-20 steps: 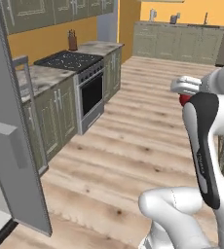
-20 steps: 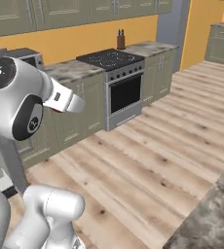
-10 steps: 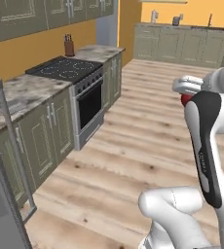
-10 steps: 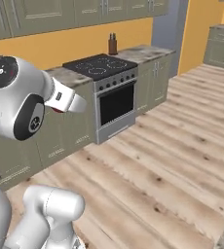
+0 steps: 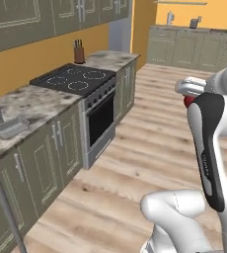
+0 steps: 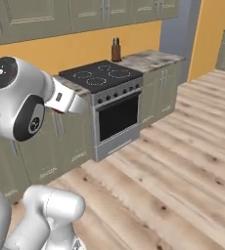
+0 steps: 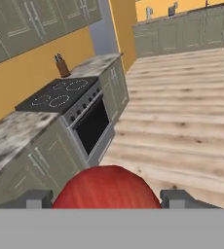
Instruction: Take the onion and onion out of the freezer and place them in the tupperware container on the counter. Then put the tupperware containing the vegetables back in the freezer.
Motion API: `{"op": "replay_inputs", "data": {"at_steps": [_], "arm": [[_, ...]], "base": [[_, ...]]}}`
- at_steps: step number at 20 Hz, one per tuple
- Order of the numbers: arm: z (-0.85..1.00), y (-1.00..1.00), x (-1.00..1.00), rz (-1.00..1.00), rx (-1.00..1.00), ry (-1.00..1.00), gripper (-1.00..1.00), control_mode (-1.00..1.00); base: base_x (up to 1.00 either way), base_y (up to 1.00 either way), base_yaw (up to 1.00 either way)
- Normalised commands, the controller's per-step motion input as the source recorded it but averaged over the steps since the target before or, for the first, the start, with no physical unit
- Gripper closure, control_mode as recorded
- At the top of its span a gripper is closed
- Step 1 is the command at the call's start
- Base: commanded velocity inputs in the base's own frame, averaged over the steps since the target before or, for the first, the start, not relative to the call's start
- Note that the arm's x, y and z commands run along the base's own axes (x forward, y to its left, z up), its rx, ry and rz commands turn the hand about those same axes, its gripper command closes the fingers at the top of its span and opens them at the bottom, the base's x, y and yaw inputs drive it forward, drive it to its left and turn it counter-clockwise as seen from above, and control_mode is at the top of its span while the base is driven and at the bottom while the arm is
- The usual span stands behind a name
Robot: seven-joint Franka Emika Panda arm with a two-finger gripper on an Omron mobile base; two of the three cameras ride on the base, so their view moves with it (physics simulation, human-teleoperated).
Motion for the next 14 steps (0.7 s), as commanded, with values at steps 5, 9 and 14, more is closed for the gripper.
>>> {"op": "replay_inputs", "data": {"at_steps": [5, 9, 14], "arm": [[0.00, 0.00, 0.00, 0.00, 0.00, 0.00, 1.00, 1.00], [0.00, 0.00, 0.00, 0.00, 0.00, 0.00, 1.00, 1.00], [0.00, 0.00, 0.00, 0.00, 0.00, 0.00, 1.00, 1.00]], "base": [[1.00, 0.00, 0.47], [1.00, 0.00, 0.60], [1.00, -0.07, 0.65]]}}
